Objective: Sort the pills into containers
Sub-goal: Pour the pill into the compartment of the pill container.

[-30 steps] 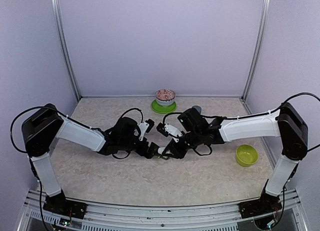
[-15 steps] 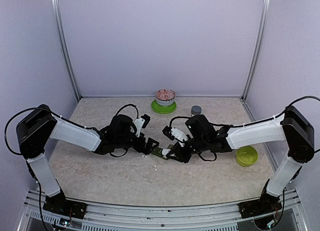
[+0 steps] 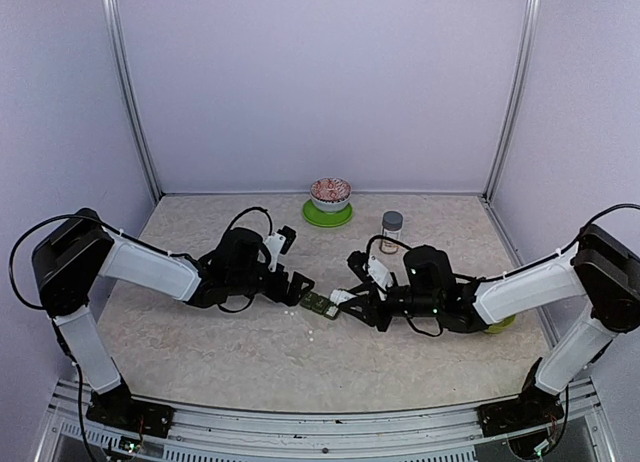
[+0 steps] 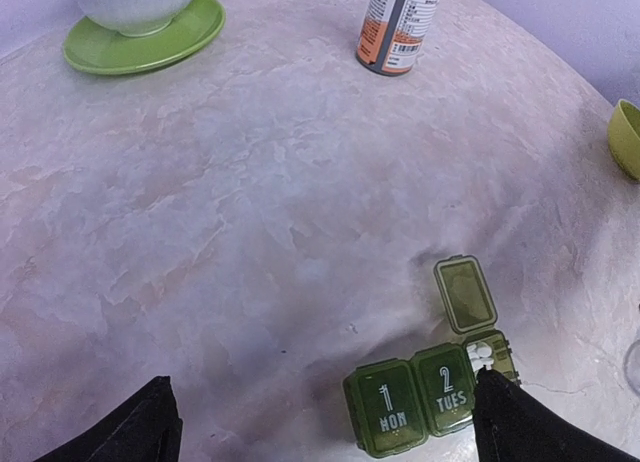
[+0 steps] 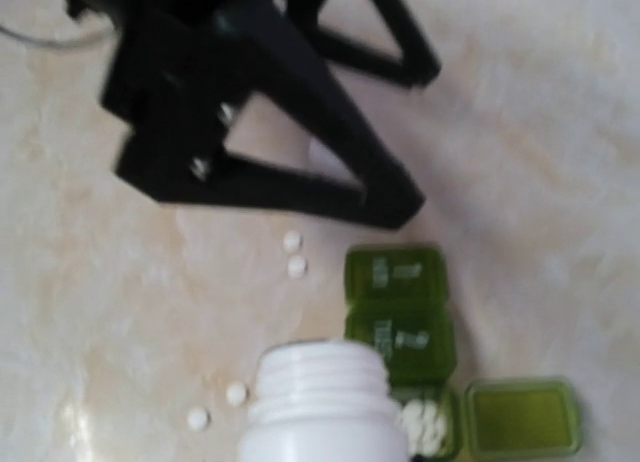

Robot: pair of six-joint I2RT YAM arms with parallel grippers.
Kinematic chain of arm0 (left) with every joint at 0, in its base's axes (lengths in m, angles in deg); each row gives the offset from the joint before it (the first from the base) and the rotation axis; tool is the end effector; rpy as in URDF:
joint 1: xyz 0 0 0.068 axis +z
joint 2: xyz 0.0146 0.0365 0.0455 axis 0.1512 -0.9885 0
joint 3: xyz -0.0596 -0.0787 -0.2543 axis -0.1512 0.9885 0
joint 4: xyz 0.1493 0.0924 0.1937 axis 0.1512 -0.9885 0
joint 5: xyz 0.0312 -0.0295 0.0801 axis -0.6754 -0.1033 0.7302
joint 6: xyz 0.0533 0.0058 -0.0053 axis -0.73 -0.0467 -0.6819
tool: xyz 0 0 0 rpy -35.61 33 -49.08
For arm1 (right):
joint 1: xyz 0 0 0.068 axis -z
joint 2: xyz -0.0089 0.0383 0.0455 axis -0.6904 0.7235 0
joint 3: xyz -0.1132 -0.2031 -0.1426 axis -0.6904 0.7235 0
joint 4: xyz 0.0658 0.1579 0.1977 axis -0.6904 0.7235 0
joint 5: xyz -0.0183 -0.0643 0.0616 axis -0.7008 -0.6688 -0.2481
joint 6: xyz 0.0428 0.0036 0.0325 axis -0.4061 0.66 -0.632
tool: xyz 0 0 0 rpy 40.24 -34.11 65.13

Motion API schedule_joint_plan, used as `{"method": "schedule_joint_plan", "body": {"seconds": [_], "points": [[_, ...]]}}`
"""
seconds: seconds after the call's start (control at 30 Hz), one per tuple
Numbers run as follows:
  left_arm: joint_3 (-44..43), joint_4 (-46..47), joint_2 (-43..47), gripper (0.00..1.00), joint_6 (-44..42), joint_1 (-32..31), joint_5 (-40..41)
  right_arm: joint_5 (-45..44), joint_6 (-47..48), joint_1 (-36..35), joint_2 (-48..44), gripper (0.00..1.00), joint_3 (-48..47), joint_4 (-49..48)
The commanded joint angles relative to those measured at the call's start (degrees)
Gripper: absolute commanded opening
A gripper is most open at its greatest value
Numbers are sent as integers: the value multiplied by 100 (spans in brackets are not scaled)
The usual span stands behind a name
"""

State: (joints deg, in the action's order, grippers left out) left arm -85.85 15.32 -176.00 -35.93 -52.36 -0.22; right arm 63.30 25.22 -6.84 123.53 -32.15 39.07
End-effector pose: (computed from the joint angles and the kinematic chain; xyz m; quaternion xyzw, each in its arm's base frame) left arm 0.2582 -0.2498 0.1525 0.2731 0.8293 -0.2439 0.4221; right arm 0.1938 0.2486 0.1685 -0.4018 0.7429 0.3270 0.4241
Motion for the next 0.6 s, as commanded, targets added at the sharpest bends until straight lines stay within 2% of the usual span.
{"method": "schedule_joint_plan", "body": {"seconds": [0.0,0.23,0.57], "points": [[105,51,155,99,90,125,120,-71,-40,43,-330,24,403,-1468],[96,-7,145,99,51,234,124,14,25,47,-734,24,926,-2576],[-86,-412,234,99,62,235,175,98,22,52,-1529,23,2103,-4869]]}}
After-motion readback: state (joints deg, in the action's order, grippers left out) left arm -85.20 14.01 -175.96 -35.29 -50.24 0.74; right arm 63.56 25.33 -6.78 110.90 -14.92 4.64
